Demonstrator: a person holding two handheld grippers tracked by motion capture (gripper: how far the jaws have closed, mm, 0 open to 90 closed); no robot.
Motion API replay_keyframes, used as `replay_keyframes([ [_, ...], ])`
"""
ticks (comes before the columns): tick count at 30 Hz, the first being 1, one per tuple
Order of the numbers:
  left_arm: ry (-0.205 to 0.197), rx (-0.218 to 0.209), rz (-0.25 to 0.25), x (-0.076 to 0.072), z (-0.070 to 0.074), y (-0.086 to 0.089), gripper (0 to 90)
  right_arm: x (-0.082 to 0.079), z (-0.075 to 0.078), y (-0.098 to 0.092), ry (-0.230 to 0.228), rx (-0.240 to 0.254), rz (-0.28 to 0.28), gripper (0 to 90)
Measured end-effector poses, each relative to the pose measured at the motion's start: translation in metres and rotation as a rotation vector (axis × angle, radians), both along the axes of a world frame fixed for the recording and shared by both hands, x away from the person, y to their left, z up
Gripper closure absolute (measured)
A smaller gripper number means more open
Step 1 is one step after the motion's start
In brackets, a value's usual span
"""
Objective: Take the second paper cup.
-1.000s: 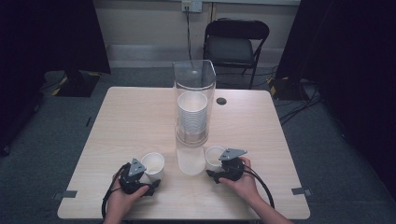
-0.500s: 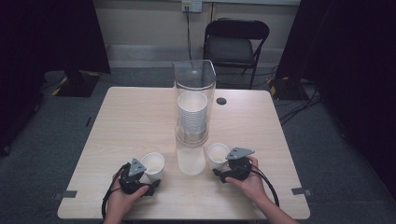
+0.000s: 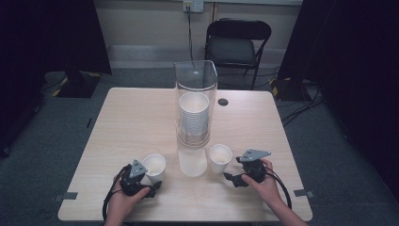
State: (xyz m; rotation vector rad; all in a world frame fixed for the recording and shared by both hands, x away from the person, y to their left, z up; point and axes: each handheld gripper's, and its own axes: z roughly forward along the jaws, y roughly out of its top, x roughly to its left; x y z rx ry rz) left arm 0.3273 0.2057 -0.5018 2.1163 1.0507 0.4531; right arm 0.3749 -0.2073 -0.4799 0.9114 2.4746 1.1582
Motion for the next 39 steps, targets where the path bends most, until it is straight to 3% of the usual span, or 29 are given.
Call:
replay_keyframes([
  [27, -0.001, 0.003, -0.003, 0.000, 0.000, 0.000, 11.3, -0.014, 0.003, -0.057, 0.001, 0.026, -0.073, 15.0],
  [39, -0.002, 0.004, -0.003, 0.000, 0.000, 0.000, 11.3, -0.023, -0.002, -0.082, 0.009, 0.012, -0.091, 14.9],
])
